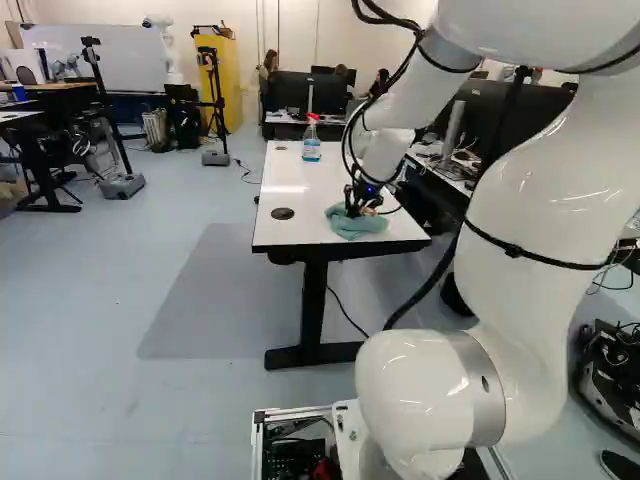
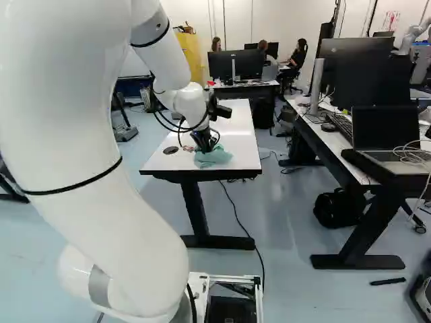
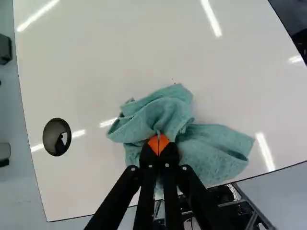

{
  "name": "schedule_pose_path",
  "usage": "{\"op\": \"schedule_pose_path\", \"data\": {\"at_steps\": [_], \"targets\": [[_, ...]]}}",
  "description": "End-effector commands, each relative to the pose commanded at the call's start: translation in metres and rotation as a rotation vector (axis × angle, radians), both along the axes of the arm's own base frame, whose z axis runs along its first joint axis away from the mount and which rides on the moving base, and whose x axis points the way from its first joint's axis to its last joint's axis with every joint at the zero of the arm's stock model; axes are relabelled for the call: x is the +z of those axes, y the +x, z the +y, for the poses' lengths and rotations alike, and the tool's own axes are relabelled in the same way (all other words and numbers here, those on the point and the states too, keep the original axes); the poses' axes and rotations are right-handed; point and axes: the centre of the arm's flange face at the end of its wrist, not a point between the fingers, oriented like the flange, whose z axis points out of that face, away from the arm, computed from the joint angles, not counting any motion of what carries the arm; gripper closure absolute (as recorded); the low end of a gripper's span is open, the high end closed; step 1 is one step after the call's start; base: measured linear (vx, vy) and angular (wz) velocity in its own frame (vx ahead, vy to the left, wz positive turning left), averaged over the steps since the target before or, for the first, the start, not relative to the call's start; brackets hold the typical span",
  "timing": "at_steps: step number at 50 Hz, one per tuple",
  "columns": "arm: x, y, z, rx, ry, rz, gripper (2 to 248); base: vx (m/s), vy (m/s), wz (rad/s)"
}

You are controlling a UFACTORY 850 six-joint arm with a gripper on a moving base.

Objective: Clean the table with the green towel

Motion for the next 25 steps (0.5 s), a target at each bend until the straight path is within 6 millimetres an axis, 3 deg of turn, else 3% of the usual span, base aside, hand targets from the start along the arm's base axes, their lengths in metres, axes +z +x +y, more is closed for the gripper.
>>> {"op": "schedule_pose_path", "data": {"at_steps": [12,25], "targets": [[0.0,-0.004,-0.02,-0.043,0.0,0.0,230,0.0,0.0,0.0],[0.0,0.008,-0.042,-0.084,-0.001,-0.003,230,0.0,0.0,0.0]]}}
